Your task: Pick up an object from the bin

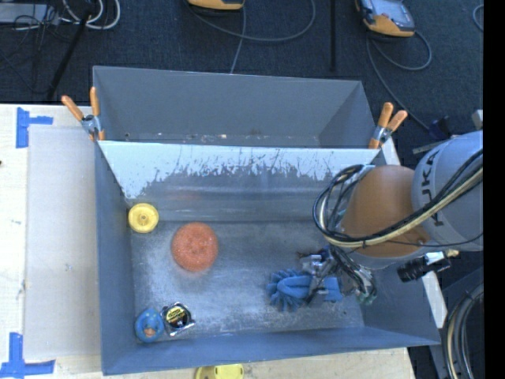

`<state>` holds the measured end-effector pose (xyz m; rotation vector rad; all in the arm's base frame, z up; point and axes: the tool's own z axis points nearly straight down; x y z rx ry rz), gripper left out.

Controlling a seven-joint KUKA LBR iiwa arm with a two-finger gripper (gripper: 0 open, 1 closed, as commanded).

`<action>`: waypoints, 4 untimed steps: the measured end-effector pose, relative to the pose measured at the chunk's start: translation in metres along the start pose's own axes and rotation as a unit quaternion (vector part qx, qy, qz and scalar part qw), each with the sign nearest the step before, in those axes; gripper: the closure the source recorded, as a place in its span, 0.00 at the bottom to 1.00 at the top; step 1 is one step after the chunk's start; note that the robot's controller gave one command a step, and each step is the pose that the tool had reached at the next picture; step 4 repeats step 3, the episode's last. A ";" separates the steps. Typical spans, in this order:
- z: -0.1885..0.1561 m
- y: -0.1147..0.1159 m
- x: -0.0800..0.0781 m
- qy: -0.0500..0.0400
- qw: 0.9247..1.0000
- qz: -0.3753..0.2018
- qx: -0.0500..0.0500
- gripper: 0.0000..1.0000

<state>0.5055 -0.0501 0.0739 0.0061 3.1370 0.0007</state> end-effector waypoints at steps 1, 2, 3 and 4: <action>-0.004 0.000 0.001 0.003 1.000 0.000 0.000 1.00; -0.020 0.000 0.002 0.004 1.000 0.000 0.000 1.00; -0.034 0.000 0.000 0.002 1.000 0.000 0.000 1.00; -0.034 0.000 0.000 0.002 1.000 0.000 0.000 1.00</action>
Offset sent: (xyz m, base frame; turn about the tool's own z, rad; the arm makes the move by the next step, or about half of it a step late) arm 0.0000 0.0000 0.0516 0.0000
